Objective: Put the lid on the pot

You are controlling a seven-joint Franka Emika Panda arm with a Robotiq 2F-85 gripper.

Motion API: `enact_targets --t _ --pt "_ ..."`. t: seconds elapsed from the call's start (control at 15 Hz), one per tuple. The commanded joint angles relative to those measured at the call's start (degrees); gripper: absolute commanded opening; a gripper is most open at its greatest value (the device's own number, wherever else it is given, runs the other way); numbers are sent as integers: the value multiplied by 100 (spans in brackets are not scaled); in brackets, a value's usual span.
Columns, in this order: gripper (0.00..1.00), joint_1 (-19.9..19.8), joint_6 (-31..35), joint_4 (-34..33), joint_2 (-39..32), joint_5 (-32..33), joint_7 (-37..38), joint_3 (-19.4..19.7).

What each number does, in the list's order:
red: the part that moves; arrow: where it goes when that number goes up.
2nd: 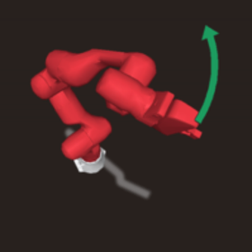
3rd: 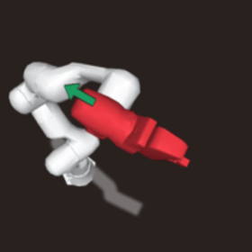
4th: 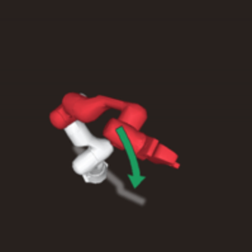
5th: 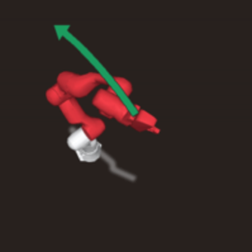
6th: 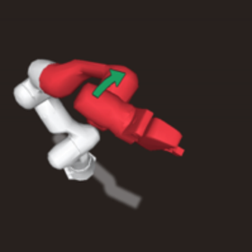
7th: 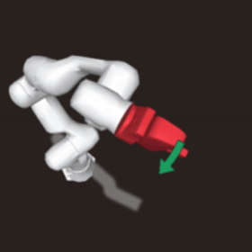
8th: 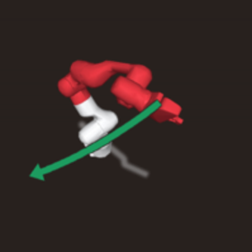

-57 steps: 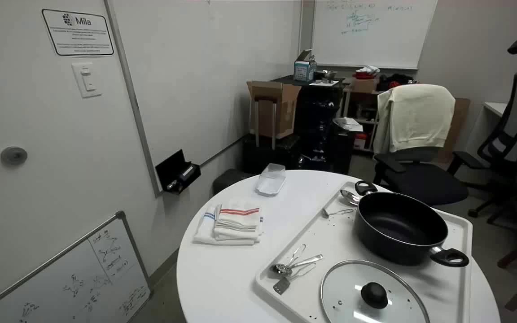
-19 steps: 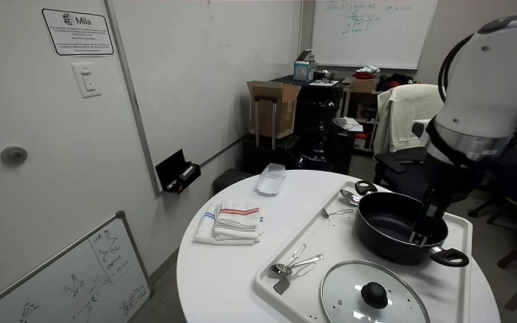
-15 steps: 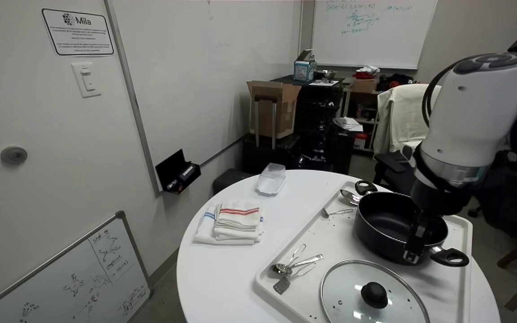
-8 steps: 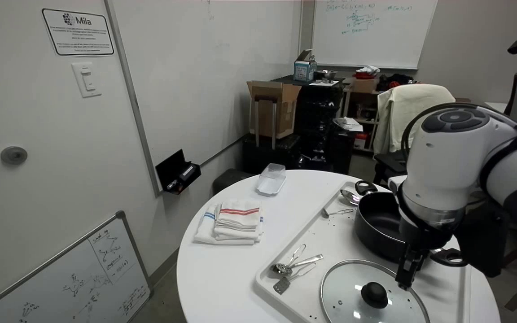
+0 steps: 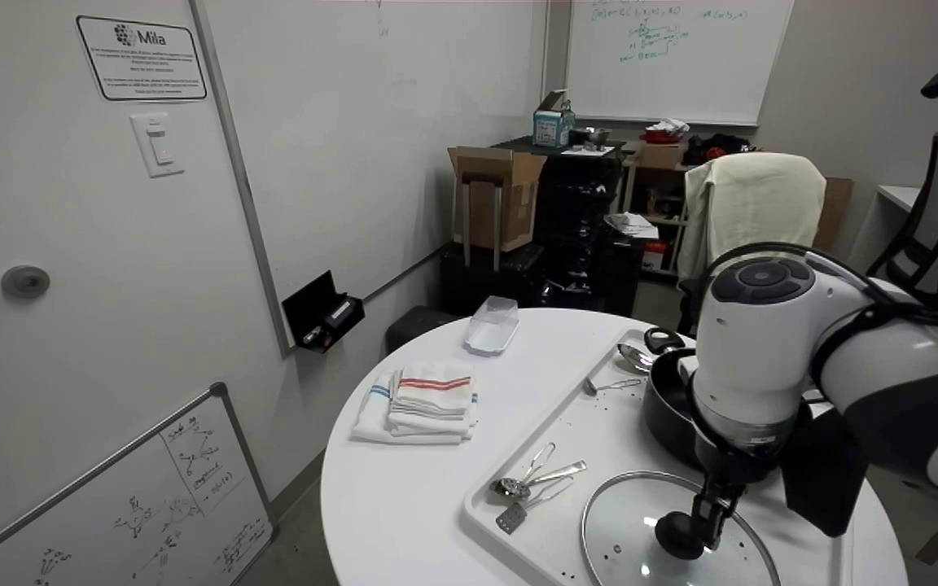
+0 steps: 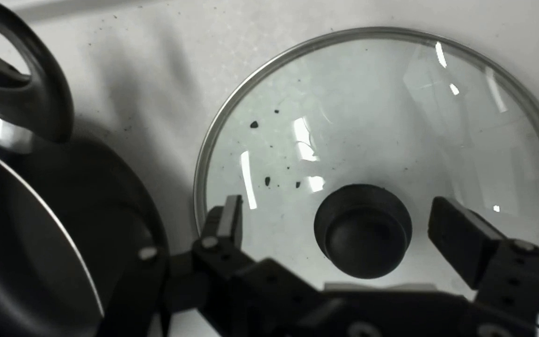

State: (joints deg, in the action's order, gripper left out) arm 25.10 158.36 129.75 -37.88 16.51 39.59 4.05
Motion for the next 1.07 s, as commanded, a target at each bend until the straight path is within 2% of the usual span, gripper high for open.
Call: enact_targets --t 0.0,0.53,0.93,1.0 --pt "100 109 16 -523 -461 -399 -34 77" --pt "100 162 -47 -1104 -905 -810 -86 87" --pt "100 195 -48 -1220 -1050 -840 -99 120" --pt "97 197 -35 -1192 -1034 -840 -103 117"
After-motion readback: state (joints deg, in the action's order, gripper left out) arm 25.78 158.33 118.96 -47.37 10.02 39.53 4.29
